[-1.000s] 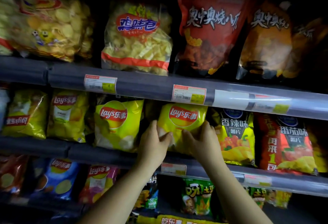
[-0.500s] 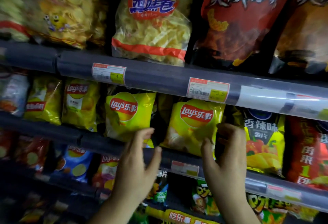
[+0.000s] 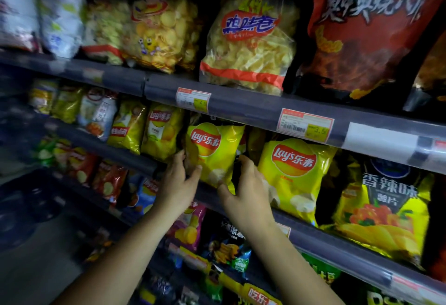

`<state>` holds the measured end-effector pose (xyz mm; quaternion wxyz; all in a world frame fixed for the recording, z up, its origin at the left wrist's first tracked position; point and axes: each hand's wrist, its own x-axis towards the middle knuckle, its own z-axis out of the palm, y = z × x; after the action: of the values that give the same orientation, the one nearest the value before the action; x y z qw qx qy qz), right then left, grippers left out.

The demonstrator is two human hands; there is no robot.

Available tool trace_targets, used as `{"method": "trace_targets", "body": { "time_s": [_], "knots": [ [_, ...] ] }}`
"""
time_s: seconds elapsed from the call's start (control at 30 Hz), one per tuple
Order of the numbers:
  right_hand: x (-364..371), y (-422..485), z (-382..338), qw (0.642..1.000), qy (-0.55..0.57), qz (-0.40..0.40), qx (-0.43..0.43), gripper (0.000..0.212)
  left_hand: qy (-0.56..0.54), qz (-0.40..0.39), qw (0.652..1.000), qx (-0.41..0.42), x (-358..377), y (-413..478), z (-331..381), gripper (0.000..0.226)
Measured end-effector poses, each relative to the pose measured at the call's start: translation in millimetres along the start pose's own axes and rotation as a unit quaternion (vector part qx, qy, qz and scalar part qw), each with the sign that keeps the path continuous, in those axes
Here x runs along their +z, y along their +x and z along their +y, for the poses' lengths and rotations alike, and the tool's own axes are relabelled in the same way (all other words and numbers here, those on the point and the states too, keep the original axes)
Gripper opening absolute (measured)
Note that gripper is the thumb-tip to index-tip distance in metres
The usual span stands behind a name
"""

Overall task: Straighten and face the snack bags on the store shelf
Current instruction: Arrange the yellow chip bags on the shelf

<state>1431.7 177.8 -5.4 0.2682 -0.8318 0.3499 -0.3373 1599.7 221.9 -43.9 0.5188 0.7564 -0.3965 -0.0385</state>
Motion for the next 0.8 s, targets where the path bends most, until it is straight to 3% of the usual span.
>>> {"method": "trace_targets", "body": {
  "time_s": [0.17,0.33,0.47,0.6,0.7,0.8],
  "knots": [
    [11,15,2,0.996,0.046,-0.022,0.072,0.080,0.004,-0.010,1.000,-0.028,-1,3,5,0.055],
    [16,23,6,0.994,0.065,-0.011,0.081,0.041,0.006,0.029,1.000,-0.007,-6,4,10,0.063],
    [9,27,3,0.996,0.055,0.035,0.058,0.040,-0.053,0.038,0.998,0.007,-14,10,16,0.059],
    [6,20,-2,0.988,0.140,0.018,0.057,0.034,-0.145,-0.032,0.989,0.021,-36,15,9,0.058],
    [13,10,0,0.977,0.203,0.020,0.070,0.034,-0.195,-0.132,0.972,0.019,-52,22,1,0.052],
    [17,6,-3,0.965,0.245,0.022,0.090,0.037,-0.255,-0.198,0.947,0.006,-61,32,-8,0.063]
  ]
}}
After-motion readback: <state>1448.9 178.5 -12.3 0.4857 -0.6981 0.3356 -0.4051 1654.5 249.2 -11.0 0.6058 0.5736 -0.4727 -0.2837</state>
